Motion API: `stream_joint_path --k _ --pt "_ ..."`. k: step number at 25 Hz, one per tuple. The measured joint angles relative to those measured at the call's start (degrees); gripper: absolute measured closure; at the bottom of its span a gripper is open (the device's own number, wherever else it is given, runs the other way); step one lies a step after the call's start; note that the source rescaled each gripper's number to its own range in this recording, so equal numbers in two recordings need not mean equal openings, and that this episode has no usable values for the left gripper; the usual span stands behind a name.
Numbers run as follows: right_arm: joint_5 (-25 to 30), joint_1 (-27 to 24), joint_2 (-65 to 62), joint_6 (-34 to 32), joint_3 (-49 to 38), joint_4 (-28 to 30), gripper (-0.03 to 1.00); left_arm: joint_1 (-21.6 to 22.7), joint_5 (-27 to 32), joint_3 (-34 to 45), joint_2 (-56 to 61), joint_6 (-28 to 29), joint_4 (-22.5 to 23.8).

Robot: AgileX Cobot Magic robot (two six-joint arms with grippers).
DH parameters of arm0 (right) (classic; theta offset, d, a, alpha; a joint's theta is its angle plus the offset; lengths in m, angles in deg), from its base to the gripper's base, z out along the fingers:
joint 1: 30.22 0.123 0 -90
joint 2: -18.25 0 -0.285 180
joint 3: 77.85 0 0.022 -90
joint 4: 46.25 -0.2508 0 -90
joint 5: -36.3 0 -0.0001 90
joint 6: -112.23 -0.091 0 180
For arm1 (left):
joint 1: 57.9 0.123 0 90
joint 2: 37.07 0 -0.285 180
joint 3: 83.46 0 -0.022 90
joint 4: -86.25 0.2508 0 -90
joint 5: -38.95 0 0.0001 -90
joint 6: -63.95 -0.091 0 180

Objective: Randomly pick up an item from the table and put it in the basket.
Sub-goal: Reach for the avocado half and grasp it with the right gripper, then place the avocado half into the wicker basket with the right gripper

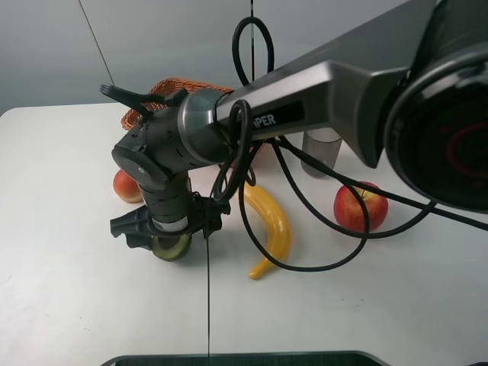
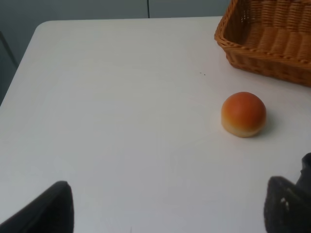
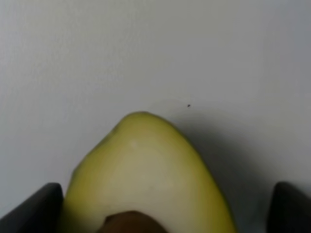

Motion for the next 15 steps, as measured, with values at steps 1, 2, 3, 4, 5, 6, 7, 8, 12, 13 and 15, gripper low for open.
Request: stream_joint_path --k 1,2,3,4,5,6,7,8,12,13,15 --pt "0.0 0.0 0.0 0.0 0.0 -0.1 0.97 0.0 0.0 0.0 0.0 0.0 0.0" --pt "0.1 0.0 0.0 0.0 0.0 -0.1 0.92 0.0 0.0 0.0 0.0 0.0 0.0" --pt "0.0 0.0 0.0 0.2 0.0 -0.1 0.92 0.0 0.0 0.0 0.0 0.0 0.0" --pt "0.0 0.0 0.0 0.2 0.0 -0.1 0.92 0.0 0.0 0.0 0.0 0.0 0.0" --pt "0.0 0.0 0.0 0.2 0.0 -0.1 0.92 0.0 0.0 0.0 0.0 0.0 0.0" --pt "0.0 0.0 0.0 0.2 0.0 -0.1 0.92 0.0 0.0 0.0 0.0 0.0 0.0" --pt "0.0 0.0 0.0 0.3 0.0 -0.1 0.92 0.0 0.0 0.0 0.0 0.0 0.0" --pt "0.0 0.0 0.0 0.3 0.0 -0.1 0.92 0.0 0.0 0.0 0.0 0.0 0.0" --pt "0.0 0.0 0.0 0.5 0.0 -0.1 0.92 0.0 0.0 0.0 0.0 0.0 0.0" --pt "0.0 0.1 0.0 0.6 0.0 -0.1 0.92 0.0 0.0 0.0 0.0 0.0 0.0" --pt "0.1 0.1 0.0 1.1 0.0 -0.1 0.92 0.0 0.0 0.0 0.0 0.0 0.0"
